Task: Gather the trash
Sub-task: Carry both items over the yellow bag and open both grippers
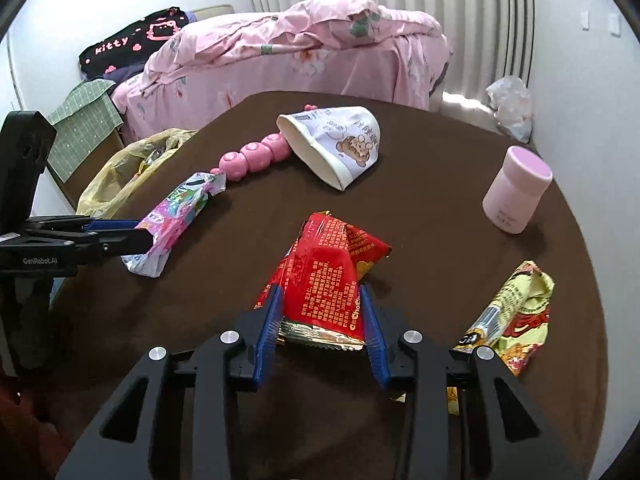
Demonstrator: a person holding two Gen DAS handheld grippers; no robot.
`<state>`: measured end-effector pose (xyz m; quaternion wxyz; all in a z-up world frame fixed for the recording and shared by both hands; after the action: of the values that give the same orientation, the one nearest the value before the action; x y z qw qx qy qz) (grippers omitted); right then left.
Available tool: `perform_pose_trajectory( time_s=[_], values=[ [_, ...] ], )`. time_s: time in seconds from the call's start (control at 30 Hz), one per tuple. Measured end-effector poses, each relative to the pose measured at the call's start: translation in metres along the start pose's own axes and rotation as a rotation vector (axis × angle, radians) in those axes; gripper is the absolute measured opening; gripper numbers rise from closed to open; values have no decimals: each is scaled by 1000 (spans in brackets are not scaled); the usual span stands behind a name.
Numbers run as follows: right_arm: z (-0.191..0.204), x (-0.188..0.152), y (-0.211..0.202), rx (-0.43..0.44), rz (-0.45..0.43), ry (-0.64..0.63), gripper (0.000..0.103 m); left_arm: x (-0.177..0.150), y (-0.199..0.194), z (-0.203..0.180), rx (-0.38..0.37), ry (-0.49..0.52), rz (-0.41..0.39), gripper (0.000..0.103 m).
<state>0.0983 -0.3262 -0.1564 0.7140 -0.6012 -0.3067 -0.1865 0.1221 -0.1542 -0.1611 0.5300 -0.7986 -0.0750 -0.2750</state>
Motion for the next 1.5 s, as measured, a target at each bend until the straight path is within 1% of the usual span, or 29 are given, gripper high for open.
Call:
perform_pose_trajectory(
  time_s=[0.07, 0.13, 0.17, 0.2, 0.27, 0.33, 0.53, 0.63, 0.73, 0.8, 0.87, 0.9, 1.03, 1.1, 1.17, 1.3, 1.4, 1.5],
  values=[
    [0, 1, -5, 1, -11, 6, 36, -1, 0, 1, 17, 7, -2, 44],
    [-1, 1, -9, 4, -21, 13, 36, 0, 1, 4, 40, 8, -6, 26],
    [-1, 2, -11, 2, -25, 14, 36, 0, 1, 6, 50, 5, -10, 21],
    [-1, 2, -13, -1, -31, 12, 36, 0, 1, 8, 52, 0, -11, 13],
    [0, 2, -17, -9, -38, 2, 36, 0, -1, 11, 38, -17, -11, 12],
    [1, 2, -21, -12, -45, -4, 36, 0, -5, 12, 41, -19, -24, 11],
    [4, 14, -38, -6, -85, 3, 36, 11, -35, 10, 54, 4, -115, 10],
    [17, 32, -50, -1, -122, -29, 36, 21, -56, 19, 65, -14, -174, 10],
    [36, 59, -61, 4, -170, -85, 36, 33, -80, 41, 94, -55, -236, 10],
    [53, 78, -66, 18, -200, -116, 36, 41, -98, 62, 126, -82, -277, 10],
    [72, 97, -69, 44, -225, -142, 36, 49, -115, 80, 164, -85, -319, 11],
    [83, 108, -69, 60, -236, -156, 36, 53, -124, 90, 195, -79, -344, 11],
    [129, 148, -56, 113, -251, -213, 36, 65, -152, 134, 358, -65, -409, 11],
    [154, 162, -44, 130, -246, -257, 36, 68, -164, 156, 399, -102, -432, 11],
    [182, 175, -30, 163, -235, -301, 36, 67, -174, 173, 408, -151, -451, 11],
    [221, 188, -2, 202, -207, -352, 36, 62, -185, 199, 431, -216, -474, 11],
    [238, 192, 15, 226, -177, -368, 36, 57, -183, 203, 439, -230, -478, 11],
    [249, 194, 35, 222, -151, -394, 36, 48, -178, 217, 481, -269, -486, 11]
  ],
)
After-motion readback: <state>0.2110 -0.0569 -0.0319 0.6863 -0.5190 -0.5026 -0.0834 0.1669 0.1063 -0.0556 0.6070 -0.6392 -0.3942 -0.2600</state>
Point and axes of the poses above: each gripper's, at about its wrist camera, not at the fingertips, and y roughly the way its jaws point, z to its left, x to its top, the point moved 9 cm from there along y, roughly the way its jaws point, and after that the axes turned 3 degrees about -y, right-handed, at the moved point
